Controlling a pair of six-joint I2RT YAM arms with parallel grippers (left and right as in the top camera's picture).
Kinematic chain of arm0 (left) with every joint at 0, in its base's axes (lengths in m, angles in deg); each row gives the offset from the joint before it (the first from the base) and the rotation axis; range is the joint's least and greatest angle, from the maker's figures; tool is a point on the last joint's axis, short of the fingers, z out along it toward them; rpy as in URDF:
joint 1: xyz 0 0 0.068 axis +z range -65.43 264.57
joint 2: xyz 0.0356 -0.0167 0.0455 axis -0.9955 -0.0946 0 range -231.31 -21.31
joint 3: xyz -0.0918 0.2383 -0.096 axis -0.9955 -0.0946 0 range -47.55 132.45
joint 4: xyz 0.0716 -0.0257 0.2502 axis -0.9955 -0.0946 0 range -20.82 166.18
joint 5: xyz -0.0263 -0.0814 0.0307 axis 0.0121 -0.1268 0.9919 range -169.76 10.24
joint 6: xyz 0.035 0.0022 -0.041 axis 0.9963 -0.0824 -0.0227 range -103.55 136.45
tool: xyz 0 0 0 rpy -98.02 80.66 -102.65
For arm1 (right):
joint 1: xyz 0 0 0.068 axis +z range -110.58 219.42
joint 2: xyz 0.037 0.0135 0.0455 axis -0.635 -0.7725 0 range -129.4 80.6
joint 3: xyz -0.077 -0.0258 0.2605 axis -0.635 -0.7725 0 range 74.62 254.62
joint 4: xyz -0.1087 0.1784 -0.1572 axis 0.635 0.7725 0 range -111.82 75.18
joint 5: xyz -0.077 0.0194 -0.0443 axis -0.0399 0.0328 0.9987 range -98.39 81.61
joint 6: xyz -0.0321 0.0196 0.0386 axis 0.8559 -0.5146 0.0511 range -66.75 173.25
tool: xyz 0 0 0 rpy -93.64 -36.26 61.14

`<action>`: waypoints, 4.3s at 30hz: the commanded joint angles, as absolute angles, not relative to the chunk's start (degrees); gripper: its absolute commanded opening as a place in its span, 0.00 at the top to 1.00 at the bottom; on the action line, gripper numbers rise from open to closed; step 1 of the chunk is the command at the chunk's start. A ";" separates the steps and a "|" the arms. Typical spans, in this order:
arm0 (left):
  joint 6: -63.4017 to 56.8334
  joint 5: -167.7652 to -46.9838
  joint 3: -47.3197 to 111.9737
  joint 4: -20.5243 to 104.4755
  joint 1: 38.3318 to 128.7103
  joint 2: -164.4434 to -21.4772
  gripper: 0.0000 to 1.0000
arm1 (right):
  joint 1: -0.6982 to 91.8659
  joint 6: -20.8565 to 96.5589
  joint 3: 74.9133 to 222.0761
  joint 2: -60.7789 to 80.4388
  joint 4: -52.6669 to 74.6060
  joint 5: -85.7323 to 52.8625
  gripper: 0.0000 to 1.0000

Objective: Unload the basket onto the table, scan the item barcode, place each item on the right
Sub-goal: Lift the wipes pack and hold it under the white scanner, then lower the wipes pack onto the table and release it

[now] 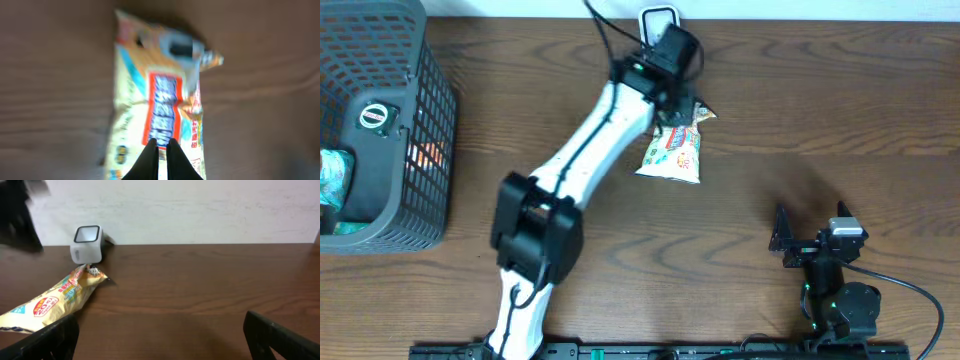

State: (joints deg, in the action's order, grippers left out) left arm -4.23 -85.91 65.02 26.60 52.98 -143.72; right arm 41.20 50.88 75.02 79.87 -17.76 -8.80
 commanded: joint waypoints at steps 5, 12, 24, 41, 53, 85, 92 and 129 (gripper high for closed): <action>-3.25 -86.59 63.41 25.83 47.21 -158.28 0.92 | 40.85 50.53 74.91 80.07 -17.52 -8.73 0.01; -0.48 -79.99 65.79 32.24 47.58 -144.71 0.93 | 40.85 50.53 74.91 80.07 -17.52 -8.73 0.01; -0.28 -70.72 64.63 46.49 50.94 -159.55 0.92 | 40.85 50.53 74.91 80.07 -17.52 -8.73 0.01; 0.40 -73.71 59.01 37.62 53.76 -156.07 0.91 | 40.85 50.53 74.91 80.07 -17.52 -8.73 0.01; -0.32 -88.66 59.17 35.71 52.06 -144.97 0.91 | 40.85 50.53 74.91 80.07 -17.52 -8.73 0.01; 3.76 -70.33 59.56 43.36 58.24 -152.62 0.73 | 40.85 50.53 74.91 80.07 -17.52 -8.73 0.01; 3.76 -73.80 59.56 38.29 58.22 -155.61 0.72 | 40.85 50.53 74.91 80.07 -17.52 -8.73 0.01; -5.33 -75.86 58.97 27.28 55.73 -148.01 0.66 | 40.85 50.53 74.91 80.07 -17.52 -8.73 0.01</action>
